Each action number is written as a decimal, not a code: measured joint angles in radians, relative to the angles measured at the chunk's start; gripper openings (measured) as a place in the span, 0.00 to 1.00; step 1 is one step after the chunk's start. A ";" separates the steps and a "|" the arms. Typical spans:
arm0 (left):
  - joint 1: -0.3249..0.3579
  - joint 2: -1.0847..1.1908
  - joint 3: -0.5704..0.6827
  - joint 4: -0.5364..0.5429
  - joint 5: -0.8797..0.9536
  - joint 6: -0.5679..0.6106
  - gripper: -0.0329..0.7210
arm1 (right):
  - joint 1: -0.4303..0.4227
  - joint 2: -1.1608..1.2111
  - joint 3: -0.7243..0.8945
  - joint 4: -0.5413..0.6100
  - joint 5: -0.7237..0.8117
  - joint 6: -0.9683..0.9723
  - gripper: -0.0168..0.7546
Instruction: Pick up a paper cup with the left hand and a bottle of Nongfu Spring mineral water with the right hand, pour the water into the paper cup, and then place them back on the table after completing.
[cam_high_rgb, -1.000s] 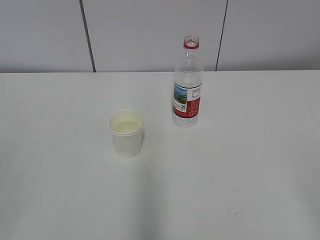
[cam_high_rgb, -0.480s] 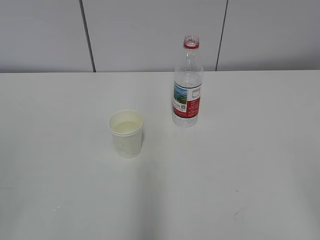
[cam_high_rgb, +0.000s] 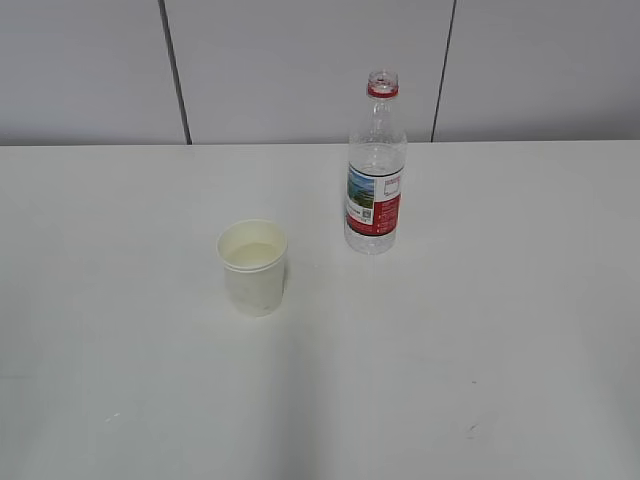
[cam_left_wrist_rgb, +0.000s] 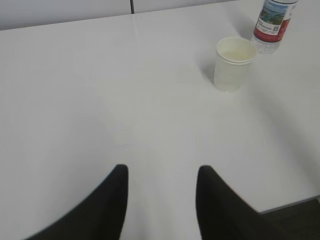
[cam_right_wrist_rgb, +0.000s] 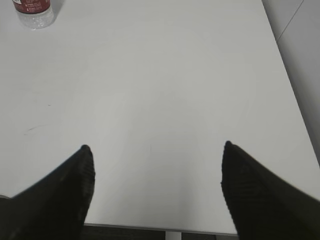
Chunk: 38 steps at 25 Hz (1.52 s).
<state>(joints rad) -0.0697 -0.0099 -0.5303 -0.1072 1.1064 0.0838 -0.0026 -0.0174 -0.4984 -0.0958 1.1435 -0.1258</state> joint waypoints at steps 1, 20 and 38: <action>0.000 0.000 0.000 0.000 0.000 0.000 0.43 | 0.000 0.000 0.000 0.000 0.000 0.000 0.78; 0.000 0.000 0.000 0.000 0.000 0.000 0.39 | 0.000 0.000 0.000 0.000 0.000 0.000 0.78; 0.000 0.000 0.000 0.000 0.000 0.000 0.36 | 0.000 0.000 0.000 0.000 0.000 0.000 0.78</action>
<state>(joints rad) -0.0697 -0.0099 -0.5303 -0.1072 1.1064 0.0838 -0.0026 -0.0174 -0.4984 -0.0958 1.1435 -0.1258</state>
